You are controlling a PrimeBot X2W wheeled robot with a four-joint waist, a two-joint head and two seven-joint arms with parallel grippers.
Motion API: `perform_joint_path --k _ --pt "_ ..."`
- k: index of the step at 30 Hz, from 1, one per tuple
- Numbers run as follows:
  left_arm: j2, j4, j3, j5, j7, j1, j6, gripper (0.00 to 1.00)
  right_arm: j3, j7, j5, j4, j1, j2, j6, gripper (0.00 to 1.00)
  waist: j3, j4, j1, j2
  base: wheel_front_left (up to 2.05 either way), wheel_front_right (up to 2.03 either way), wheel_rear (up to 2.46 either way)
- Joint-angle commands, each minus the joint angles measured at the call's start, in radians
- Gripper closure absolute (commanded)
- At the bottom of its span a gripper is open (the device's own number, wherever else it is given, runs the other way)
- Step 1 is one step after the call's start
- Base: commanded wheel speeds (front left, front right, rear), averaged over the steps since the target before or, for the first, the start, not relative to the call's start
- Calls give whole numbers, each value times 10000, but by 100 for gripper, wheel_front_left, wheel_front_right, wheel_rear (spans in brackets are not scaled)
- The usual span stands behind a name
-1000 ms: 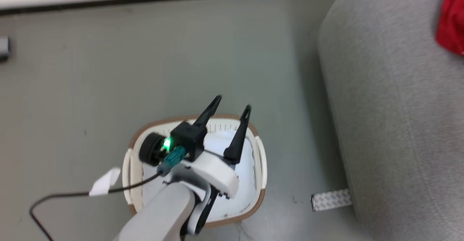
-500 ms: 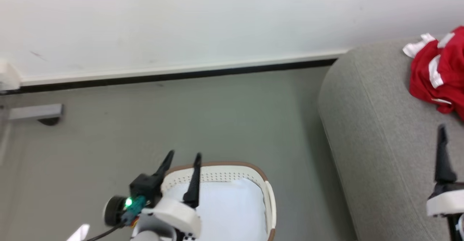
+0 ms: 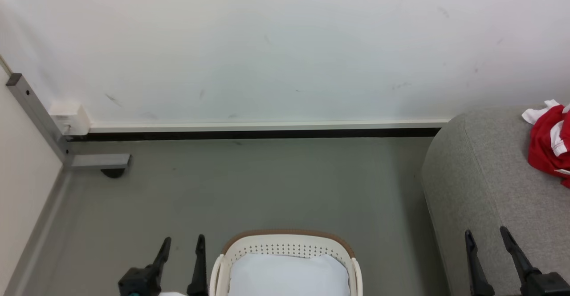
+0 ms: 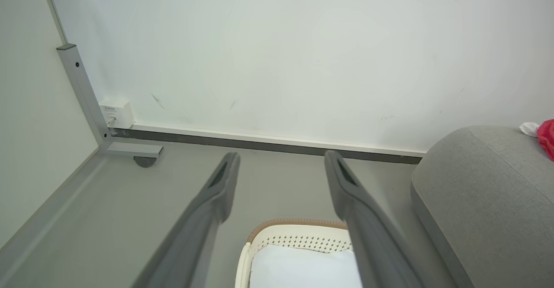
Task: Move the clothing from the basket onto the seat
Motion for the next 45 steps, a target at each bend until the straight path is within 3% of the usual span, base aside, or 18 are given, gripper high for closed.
perform_joint_path --k 1,10,18,28,41,42,45 --pt "-96 37 272 277 -2 254 -148 0 14 7 -123 75 261 15 -24 0 -219 138 3 0 0 0 0" --pt "-630 10 1494 1335 -4 897 -930 0 115 5 -199 223 643 124 -26 0 -472 137 3 0 0 0 0" --pt "-940 31 1925 1789 -4 1030 -1380 0 86 7 78 373 601 130 -25 0 -488 121 3 0 0 0 0" --pt "-1055 135 2150 2027 -4 938 -1689 0 13 5 158 398 571 131 -26 0 -467 44 3 0 0 0 0" --pt "-1075 249 2005 1878 -5 871 -1717 0 -99 5 172 448 512 129 -26 0 -456 -48 3 0 0 0 0" --pt "-1103 238 1981 1964 1 889 -1731 100 -58 -1 118 453 556 128 0 100 -455 -49 3 0 0 0 0" --pt "-1122 410 1973 1951 10 938 -1732 100 -50 13 131 624 600 153 0 100 -454 -50 3 0 0 0 0"
